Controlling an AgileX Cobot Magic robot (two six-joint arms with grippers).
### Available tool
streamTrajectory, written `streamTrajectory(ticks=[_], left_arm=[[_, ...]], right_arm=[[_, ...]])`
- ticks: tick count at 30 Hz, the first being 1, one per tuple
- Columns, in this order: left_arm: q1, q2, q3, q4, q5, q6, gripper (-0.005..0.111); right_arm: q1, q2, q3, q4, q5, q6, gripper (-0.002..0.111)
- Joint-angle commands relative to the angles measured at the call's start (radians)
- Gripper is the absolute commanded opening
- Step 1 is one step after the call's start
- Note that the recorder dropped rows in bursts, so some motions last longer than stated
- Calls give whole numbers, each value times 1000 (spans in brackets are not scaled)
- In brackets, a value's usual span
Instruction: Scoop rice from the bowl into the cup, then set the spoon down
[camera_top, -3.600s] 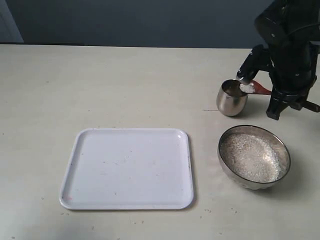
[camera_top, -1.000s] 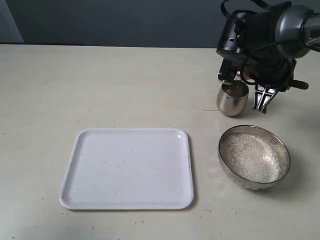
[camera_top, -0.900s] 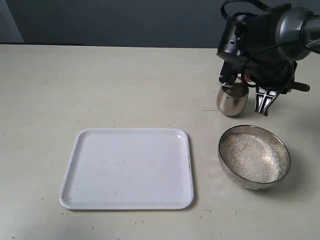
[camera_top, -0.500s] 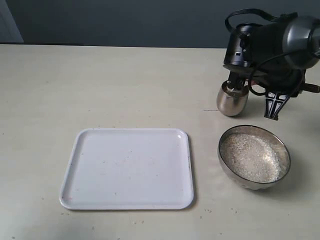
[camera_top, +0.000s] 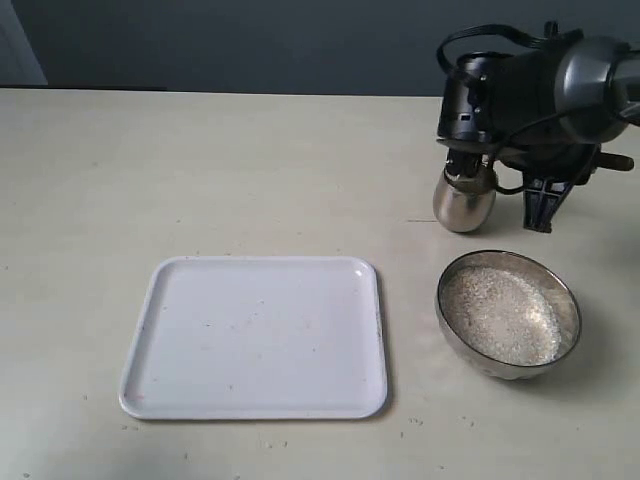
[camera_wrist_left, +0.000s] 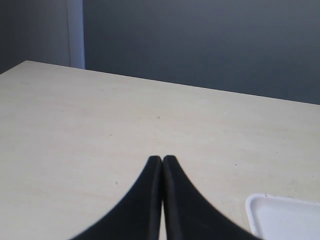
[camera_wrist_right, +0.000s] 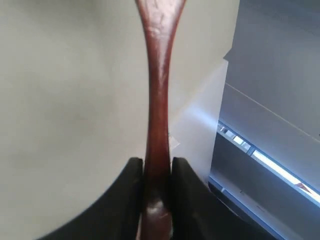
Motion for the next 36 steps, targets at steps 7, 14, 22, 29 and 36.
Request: streamTrajectory(ticks=[7,14,22,29,36], left_arm=[[-4,-5,-2,-3,-13,-3,1],[-4,-5,-2,-3,-13,-3,1],[-4,-5,-2,-3,-13,-3,1],[-4,-5,-2,-3,-13,-3,1],[-4,-5,-2,-3,-13,-3,1]], right_arm=[[19,-5,61,-50,0,8,-1],[19,-7,95,-120,0,60,-1],[19,-7,95,-201,0,105,-1],[19,-7,129,-233,0,112,-1],[19,-14,143,-236,0,122,-1]])
